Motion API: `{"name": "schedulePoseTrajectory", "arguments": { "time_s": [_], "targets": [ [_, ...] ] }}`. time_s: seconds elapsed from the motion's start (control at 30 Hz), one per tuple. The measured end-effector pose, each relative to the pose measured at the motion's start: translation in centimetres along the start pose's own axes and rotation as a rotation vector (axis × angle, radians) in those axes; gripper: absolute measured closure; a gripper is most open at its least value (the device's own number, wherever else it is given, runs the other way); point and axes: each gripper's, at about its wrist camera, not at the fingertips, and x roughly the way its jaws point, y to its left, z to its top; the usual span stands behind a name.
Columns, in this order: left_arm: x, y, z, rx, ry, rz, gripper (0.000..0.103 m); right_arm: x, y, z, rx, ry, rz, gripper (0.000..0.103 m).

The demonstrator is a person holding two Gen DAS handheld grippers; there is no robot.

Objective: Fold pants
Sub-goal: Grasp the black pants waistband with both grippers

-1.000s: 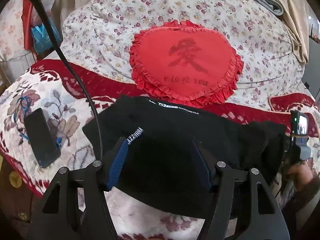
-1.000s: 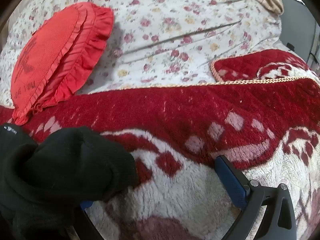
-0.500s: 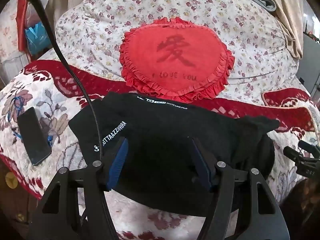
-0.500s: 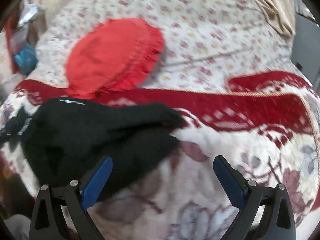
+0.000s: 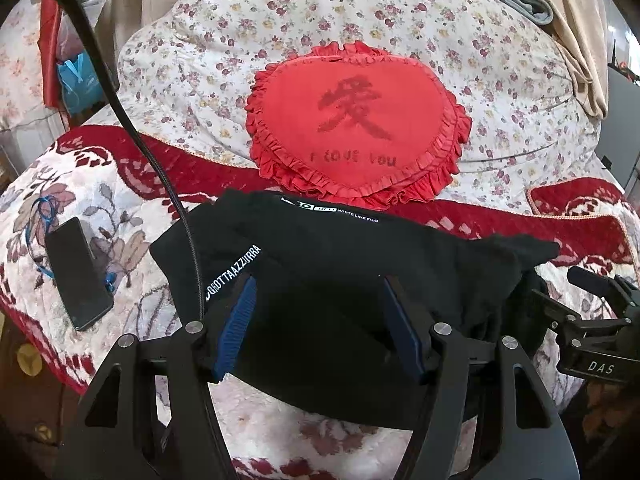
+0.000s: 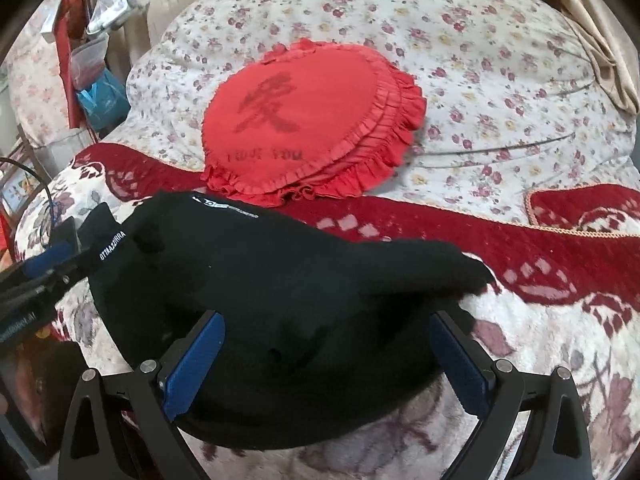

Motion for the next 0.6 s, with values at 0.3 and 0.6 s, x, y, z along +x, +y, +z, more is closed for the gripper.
{"name": "schedulePoseTrajectory", "arguments": {
  "time_s": [0.3,0.6],
  "targets": [
    [0.50,0.39,-0.18,-0.007,0.017,0.005,0.039,0.48,0.34,0.08,-0.012,0.021,0.006,0.003],
    [0.81,0.44,-0.20,-0.011,0.027,0.003,0.039,0.90,-0.06,0.12,0.005,0.036,-0.008,0.003]
  ]
}}
